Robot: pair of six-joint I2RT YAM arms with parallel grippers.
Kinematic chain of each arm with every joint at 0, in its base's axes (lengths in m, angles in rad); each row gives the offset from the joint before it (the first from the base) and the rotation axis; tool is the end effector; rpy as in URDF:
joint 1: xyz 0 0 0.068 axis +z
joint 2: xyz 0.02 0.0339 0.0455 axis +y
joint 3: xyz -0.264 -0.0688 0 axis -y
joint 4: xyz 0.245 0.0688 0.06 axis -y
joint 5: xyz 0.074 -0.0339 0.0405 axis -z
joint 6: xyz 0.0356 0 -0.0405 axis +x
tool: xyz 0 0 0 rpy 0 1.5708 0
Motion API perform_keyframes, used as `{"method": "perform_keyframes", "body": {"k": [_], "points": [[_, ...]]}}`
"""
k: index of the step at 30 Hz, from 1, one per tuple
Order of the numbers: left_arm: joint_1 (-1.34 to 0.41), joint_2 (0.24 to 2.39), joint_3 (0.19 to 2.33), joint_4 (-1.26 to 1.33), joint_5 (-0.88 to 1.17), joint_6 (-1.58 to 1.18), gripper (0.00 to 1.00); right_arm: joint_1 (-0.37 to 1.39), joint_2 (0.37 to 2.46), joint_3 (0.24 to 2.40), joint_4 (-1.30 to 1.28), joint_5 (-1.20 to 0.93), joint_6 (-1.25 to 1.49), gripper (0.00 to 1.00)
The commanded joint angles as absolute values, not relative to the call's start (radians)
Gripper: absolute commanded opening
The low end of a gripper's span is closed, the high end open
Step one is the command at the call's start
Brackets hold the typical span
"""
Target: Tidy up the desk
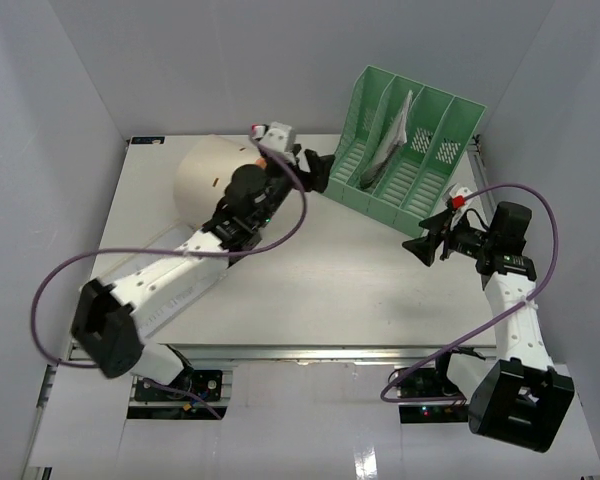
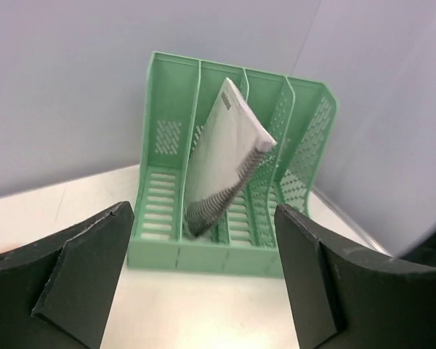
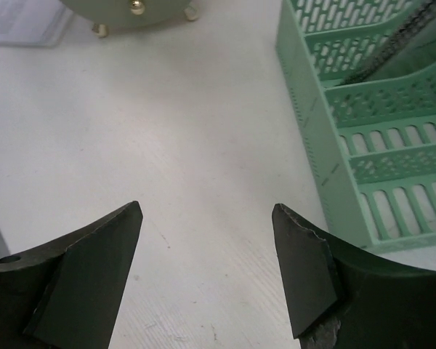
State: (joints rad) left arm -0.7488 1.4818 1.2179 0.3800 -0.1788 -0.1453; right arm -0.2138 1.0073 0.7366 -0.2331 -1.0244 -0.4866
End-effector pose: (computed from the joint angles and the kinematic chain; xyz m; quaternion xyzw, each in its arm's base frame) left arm 0.2658 -0.2384 0.3831 0.1331 0.6521 -0.2681 0.6965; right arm 0.2137 -0.0153 0.2843 -0.3490 0.7097 0.2443 0.5612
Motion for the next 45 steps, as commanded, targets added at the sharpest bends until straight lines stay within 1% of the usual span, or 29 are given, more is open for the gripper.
{"method": "perform_keyframes", "body": {"k": [1,4,6,9,12,16,17,19,23,26,28,30,35,38,39,41,42,45], "points": [[-0.734,1.156,0.903,0.138,-0.234,-0.272,0.9,-0.078,1.018,0.771,-0.334,-1.073,-0.602,0.81],[-0.726,0.977,0.808,0.014,-0.314,-0.315,0.91,0.127,1.025,0.766,-0.353,-1.003,-0.691,0.84],[-0.719,0.796,0.767,-0.097,-0.362,-0.352,0.92,0.251,1.035,0.762,-0.336,-0.95,-0.737,0.87],[-0.716,0.648,0.715,-0.202,-0.39,-0.397,0.92,0.441,1.065,0.758,-0.292,-0.866,-0.819,0.96],[-0.715,0.482,0.685,-0.302,-0.43,-0.478,0.93,0.702,1.169,0.803,-0.244,-0.645,-0.862,0.98],[-0.715,0.353,0.656,-0.378,-0.511,-0.545,0.95,0.928,1.377,0.909,-0.152,-0.394,-0.79,0.97],[-0.715,0.335,0.661,-0.41,-0.535,-0.552,0.95,0.952,1.424,0.959,-0.118,-0.343,-0.696,0.96],[-0.715,0.306,0.68,-0.457,-0.59,-0.564,0.95,0.974,1.588,1.063,-0.078,-0.347,-0.519,0.92],[-0.715,0.244,0.722,-0.497,-0.613,-0.533,0.95,0.985,1.754,1.17,0.047,-0.334,-0.164,0.81],[-0.715,0.209,0.727,-0.512,-0.614,-0.518,0.95,0.99,1.807,1.166,0.187,-0.334,0.023,0.81],[-0.715,0.179,0.726,-0.535,-0.615,-0.52,0.95,0.993,1.839,1.168,0.239,-0.34,0.14,0.83],[-0.715,0.153,0.719,-0.563,-0.617,-0.531,0.95,0.995,1.879,1.196,0.25,-0.382,0.163,0.85],[-0.715,0.115,0.702,-0.598,-0.633,-0.55,0.95,1.024,1.948,1.294,0.135,-0.39,-0.052,0.87],[-0.715,0.105,0.696,-0.605,-0.645,-0.554,0.95,1.028,1.952,1.277,0.154,-0.38,-0.022,0.87],[-0.715,0.103,0.69,-0.606,-0.649,-0.557,0.95,1.031,1.948,1.24,0.176,-0.368,0.025,0.87],[-0.715,0.103,0.684,-0.604,-0.658,-0.558,0.95,1.06,1.942,1.209,0.234,-0.332,0.026,0.86],[-0.715,0.103,0.681,-0.606,-0.661,-0.555,0.95,1.073,1.941,1.201,0.242,-0.258,-0.026,0.86],[-0.715,0.106,0.683,-0.617,-0.666,-0.562,0.95,1.124,1.931,1.198,0.237,-0.195,-0.17,0.85]]}}
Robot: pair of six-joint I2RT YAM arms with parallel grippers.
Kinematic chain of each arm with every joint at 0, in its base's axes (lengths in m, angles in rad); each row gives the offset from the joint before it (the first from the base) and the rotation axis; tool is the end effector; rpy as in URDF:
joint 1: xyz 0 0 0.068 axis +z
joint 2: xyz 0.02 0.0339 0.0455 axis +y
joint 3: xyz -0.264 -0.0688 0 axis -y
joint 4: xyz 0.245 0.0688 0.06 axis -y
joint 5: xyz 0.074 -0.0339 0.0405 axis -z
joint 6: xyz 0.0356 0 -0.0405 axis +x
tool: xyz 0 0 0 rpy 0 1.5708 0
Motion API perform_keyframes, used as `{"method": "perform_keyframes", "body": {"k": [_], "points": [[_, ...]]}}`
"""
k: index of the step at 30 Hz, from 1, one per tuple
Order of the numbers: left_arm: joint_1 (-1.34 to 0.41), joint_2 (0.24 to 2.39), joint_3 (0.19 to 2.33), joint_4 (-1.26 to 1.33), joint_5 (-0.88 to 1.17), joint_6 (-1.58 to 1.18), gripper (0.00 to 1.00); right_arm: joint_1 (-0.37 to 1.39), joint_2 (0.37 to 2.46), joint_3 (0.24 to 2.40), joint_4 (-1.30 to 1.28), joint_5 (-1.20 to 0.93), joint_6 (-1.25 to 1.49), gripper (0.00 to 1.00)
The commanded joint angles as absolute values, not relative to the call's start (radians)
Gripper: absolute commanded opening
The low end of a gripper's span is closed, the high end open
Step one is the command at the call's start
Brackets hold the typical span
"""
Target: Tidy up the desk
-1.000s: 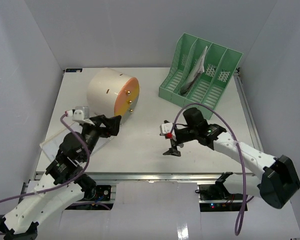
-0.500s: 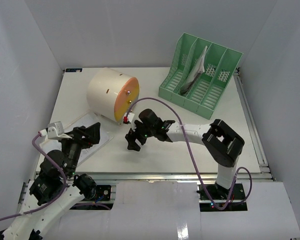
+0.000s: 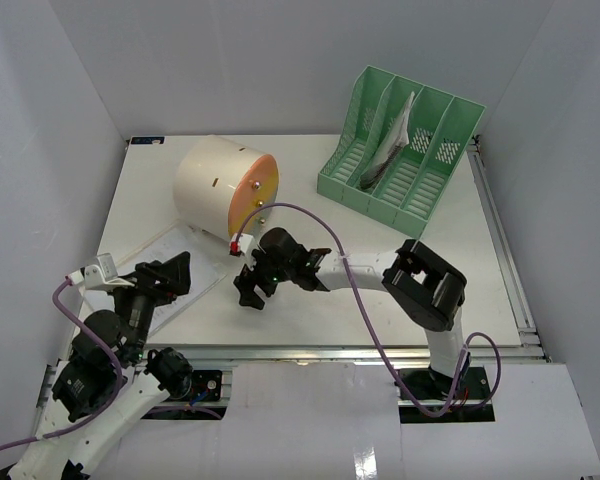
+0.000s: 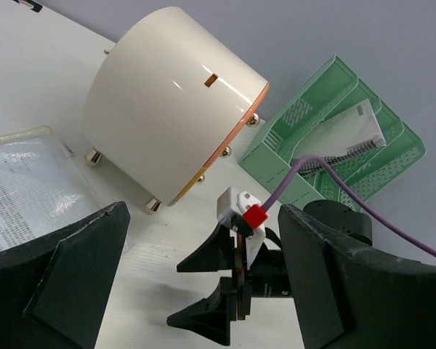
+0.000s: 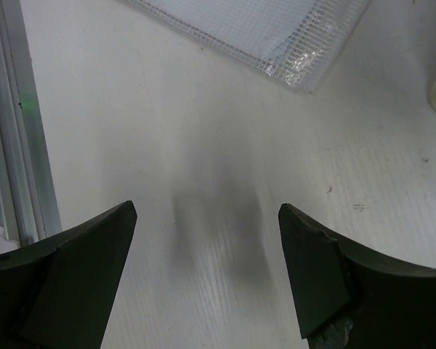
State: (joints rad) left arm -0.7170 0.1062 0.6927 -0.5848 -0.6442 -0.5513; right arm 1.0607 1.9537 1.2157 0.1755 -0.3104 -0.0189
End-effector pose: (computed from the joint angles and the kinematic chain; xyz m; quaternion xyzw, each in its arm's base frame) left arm 0.0373 -0.0041 0.3272 -0.1678 0.6864 -0.2176 0.6733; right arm 0.2012 0.3819 0.1804 -0.5087 0.7037 0.3549 0.3466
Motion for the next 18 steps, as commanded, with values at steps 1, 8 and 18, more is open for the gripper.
{"method": "perform_keyframes", "body": {"k": [1,8,18], "points": [[-0.715,0.109,0.686,-0.623,-0.668,-0.565,0.95,1.133,1.923,1.195,0.237,-0.184,-0.237,0.85],[-0.715,0.182,0.707,-0.652,-0.691,-0.598,0.96,1.14,1.85,1.176,0.009,-0.245,-1.049,0.79],[-0.715,0.214,0.735,-0.669,-0.739,-0.617,0.96,1.18,1.768,1.035,-0.013,-0.161,-1.665,0.75]]}}
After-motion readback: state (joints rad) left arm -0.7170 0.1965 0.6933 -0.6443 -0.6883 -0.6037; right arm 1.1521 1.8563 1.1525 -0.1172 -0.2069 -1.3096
